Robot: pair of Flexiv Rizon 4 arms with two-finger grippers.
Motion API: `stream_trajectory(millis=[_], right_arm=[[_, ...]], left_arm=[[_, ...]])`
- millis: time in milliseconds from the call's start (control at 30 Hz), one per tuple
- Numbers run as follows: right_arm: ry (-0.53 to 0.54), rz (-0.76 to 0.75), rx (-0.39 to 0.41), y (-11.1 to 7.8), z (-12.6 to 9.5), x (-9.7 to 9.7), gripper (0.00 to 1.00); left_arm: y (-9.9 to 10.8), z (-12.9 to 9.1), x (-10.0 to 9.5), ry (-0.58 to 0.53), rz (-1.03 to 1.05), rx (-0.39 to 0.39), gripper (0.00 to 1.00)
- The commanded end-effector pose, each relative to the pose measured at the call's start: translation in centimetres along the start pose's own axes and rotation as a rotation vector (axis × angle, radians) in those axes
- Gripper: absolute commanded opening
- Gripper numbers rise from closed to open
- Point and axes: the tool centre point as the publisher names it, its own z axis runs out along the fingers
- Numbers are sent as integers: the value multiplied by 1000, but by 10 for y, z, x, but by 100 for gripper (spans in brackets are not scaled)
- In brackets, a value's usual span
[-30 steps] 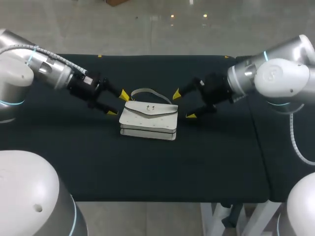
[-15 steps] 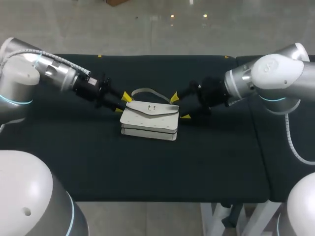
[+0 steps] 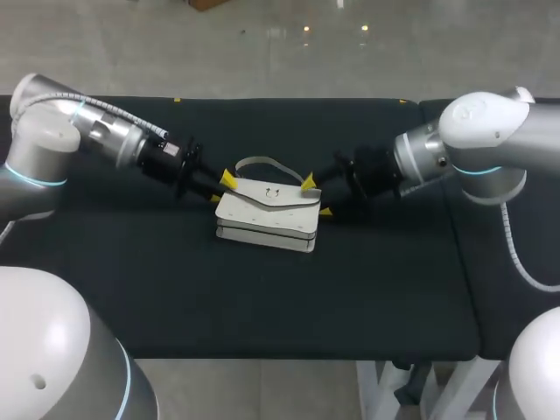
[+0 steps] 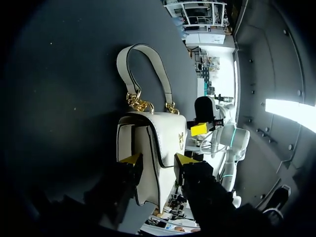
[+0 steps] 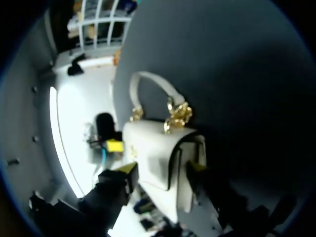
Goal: Pick up the bag, open it, inspect its contents, close it, and place it on the opposite side
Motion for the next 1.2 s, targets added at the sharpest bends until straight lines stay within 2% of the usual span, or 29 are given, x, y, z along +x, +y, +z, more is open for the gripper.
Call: stream_trajectory(millis=[33,67,100,133,167,200,233,533,567,600,633,700,733,767,833,867,900,933,1200], right_arm=[[26,4,2,1,4,-7,54],[29,4,1,1,4,-7,49],[35,4,-3,0,4,-7,46],[37,4,-4,0,3,-7,38],[40,3,-7,-1,3,-6,23],[42,4,-13,-1,2,-6,7],[43,3,-14,-2,2,-5,0],[51,24,-36,-3,-2,-6,0],[55,27,-41,-4,-3,-6,22],[56,27,-42,-5,-5,-6,49],[58,27,-46,-6,-6,-6,76],[63,26,-53,-9,-8,-5,71],[66,24,-56,-10,-8,-4,65],[69,23,-60,-10,-8,-4,55],[75,20,-63,-12,-8,-3,39],[76,19,-64,-12,-8,-2,25],[76,19,-64,-13,-7,-1,4],[78,18,-64,-13,-6,-1,0],[78,20,-53,-12,1,-2,0]], left_arm=[[-2,3,-6,5,-9,-2,42],[-2,4,-6,1,-12,1,40],[-2,5,-7,1,-13,2,29],[-2,5,-8,0,-16,2,26],[-2,6,-8,-3,-17,4,0],[-2,6,-8,-3,-18,4,0],[-1,6,-8,-3,-18,4,0],[6,5,-7,-14,-12,18,0],[7,4,-6,-16,-10,21,23],[9,4,-6,-16,-10,24,31],[10,3,-5,-17,-8,26,33],[11,2,-5,-17,-5,32,27],[11,2,-5,-17,-4,33,16],[11,2,-5,-17,-4,35,0],[10,4,-7,-18,-5,37,0],[9,4,-8,-18,-7,37,0],[9,6,-9,-19,-9,36,0],[9,6,-9,-20,-9,37,0],[10,7,-12,-25,-14,38,0]])
